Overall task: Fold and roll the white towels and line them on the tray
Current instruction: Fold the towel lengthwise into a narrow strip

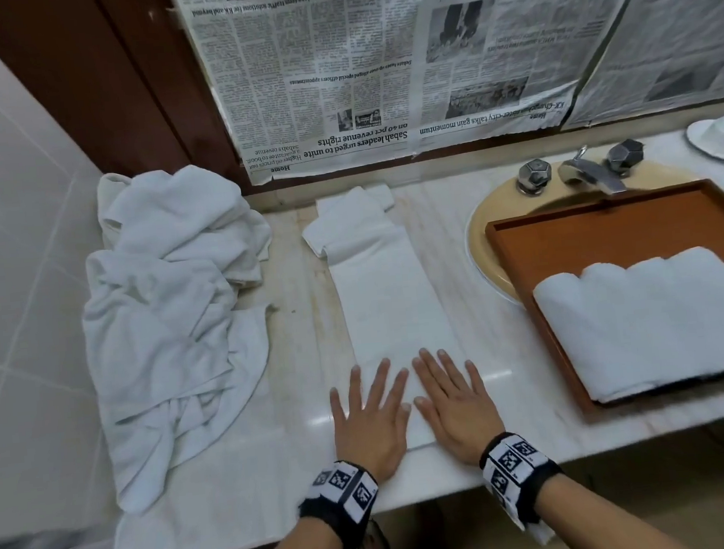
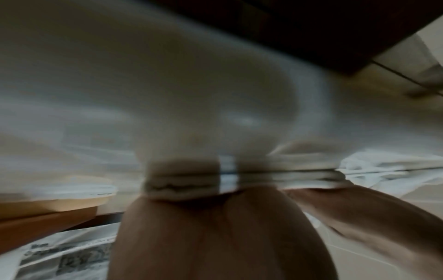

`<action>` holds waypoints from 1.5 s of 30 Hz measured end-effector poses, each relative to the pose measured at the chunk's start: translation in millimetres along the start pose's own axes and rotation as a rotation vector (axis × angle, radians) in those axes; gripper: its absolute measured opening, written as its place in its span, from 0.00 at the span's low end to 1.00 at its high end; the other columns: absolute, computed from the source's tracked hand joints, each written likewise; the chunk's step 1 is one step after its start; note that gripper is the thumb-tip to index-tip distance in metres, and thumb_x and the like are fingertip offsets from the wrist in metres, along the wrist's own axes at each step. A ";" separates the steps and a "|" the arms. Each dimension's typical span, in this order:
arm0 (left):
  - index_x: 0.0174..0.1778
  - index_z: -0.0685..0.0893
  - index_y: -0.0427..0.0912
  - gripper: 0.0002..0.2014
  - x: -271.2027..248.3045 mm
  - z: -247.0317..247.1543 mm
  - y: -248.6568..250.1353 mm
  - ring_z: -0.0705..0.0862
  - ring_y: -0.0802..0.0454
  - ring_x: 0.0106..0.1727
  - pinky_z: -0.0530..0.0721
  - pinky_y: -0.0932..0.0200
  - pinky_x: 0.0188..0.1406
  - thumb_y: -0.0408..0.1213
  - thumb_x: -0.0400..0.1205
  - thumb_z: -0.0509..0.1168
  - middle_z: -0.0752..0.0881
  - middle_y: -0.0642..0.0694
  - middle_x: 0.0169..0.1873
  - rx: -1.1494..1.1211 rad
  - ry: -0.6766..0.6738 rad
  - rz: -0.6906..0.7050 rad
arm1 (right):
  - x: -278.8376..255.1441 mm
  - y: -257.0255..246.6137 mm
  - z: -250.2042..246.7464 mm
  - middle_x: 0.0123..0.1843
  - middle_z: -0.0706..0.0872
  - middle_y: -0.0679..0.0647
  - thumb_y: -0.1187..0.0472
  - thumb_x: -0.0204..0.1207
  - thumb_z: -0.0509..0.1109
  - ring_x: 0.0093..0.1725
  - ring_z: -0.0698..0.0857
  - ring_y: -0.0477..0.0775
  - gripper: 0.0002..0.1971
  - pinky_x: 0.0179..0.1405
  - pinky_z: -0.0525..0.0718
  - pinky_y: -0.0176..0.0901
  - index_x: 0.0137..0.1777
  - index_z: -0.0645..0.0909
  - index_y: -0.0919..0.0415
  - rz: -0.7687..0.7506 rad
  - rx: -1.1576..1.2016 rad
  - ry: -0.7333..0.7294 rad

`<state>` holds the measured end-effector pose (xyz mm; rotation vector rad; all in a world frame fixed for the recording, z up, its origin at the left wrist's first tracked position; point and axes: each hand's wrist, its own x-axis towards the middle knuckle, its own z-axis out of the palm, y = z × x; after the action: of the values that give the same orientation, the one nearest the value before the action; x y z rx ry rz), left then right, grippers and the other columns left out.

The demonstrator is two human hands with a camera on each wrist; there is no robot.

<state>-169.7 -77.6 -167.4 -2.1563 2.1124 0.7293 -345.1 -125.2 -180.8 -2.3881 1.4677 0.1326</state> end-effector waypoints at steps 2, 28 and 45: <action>0.85 0.40 0.70 0.26 -2.7 3.0 -9.8 0.40 0.46 0.88 0.34 0.32 0.79 0.58 0.90 0.37 0.37 0.66 0.84 0.032 0.040 -0.038 | -6.0 6.2 -0.6 0.86 0.31 0.40 0.37 0.82 0.25 0.85 0.32 0.44 0.33 0.82 0.32 0.52 0.86 0.34 0.46 0.017 0.010 -0.022; 0.64 0.78 0.48 0.20 -25.2 6.7 38.1 0.77 0.44 0.59 0.75 0.52 0.48 0.51 0.79 0.58 0.79 0.49 0.61 0.120 0.196 -0.017 | -24.5 20.9 -41.7 0.56 0.80 0.53 0.56 0.81 0.62 0.58 0.75 0.55 0.11 0.43 0.75 0.47 0.59 0.76 0.60 -0.115 0.075 0.015; 0.64 0.86 0.49 0.18 -22.7 -10.2 -2.5 0.85 0.50 0.55 0.78 0.57 0.54 0.52 0.85 0.58 0.88 0.50 0.54 -0.420 0.260 -0.080 | -10.5 39.5 -54.3 0.55 0.89 0.53 0.55 0.83 0.67 0.56 0.84 0.55 0.12 0.57 0.78 0.43 0.60 0.86 0.59 -0.027 0.410 -0.066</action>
<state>-163.4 -59.6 -151.1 -2.6639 2.1246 1.0120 -389.8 -150.4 -136.2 -2.0502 1.2873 -0.0881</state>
